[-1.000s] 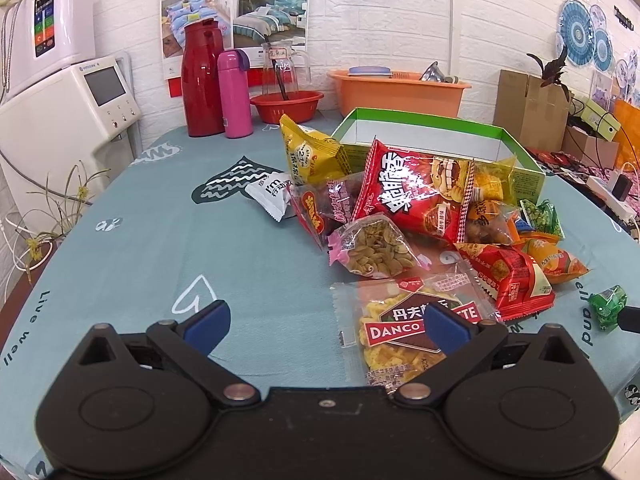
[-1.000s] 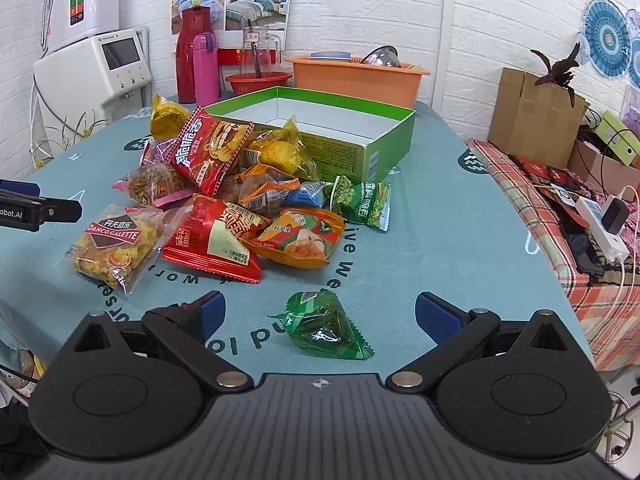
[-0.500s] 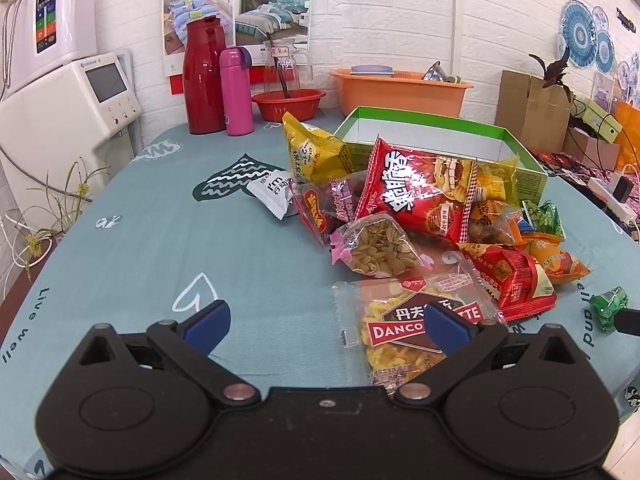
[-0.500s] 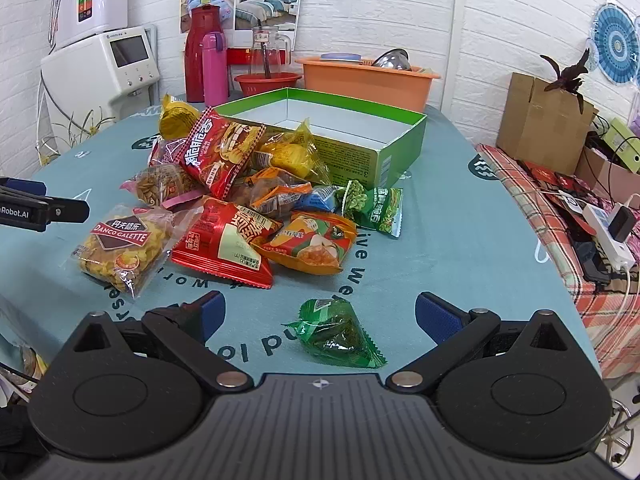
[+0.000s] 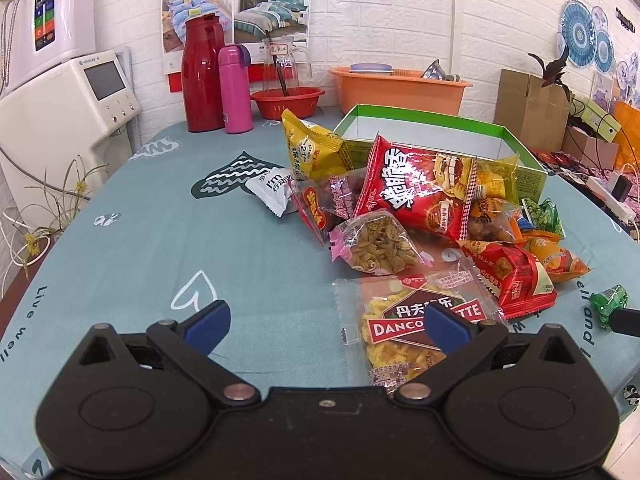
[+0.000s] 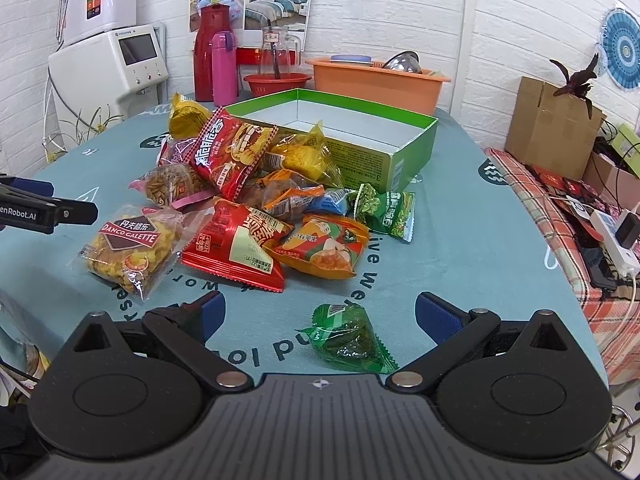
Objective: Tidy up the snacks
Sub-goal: 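Grasp the Danco Galette biscuit bag with the left gripper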
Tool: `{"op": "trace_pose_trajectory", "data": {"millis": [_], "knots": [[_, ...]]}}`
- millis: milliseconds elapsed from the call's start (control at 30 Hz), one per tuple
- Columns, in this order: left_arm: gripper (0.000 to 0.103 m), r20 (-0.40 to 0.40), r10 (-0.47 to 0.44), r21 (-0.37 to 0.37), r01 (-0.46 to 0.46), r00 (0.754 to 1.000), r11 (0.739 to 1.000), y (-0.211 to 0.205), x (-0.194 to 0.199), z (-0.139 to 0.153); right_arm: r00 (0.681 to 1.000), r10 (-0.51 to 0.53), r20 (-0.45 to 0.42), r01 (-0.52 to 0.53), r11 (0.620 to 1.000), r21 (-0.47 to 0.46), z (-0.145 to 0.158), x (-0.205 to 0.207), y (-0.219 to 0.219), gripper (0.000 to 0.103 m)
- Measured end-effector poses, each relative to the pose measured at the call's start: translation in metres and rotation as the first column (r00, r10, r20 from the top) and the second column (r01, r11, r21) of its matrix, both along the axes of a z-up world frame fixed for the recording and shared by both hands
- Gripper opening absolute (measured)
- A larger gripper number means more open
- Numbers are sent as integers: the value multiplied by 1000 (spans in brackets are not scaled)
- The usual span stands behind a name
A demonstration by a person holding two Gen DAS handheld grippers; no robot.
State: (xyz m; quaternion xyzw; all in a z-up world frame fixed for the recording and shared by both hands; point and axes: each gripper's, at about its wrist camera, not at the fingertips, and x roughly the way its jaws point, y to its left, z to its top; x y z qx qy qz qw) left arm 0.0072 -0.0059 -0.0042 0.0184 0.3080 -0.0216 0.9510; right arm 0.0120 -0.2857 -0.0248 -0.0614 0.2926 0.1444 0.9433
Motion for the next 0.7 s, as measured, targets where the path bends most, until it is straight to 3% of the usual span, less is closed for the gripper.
{"op": "trace_pose_trajectory", "data": {"millis": [200,400,700], "knots": [[103,67,-99,-44,102,993,994,8,-6,5,996,90,26,-92,994,67,3,-1,8,103],[103,34,-193,-169,196,981,966,19,-1,-3,944,331,-7,-322,924,205,-4,2,41,103],[103,-48,-251,-216,235,967,948,13,18,-15,924,371,-96,-328,895,302,-21,31,66,103]]}}
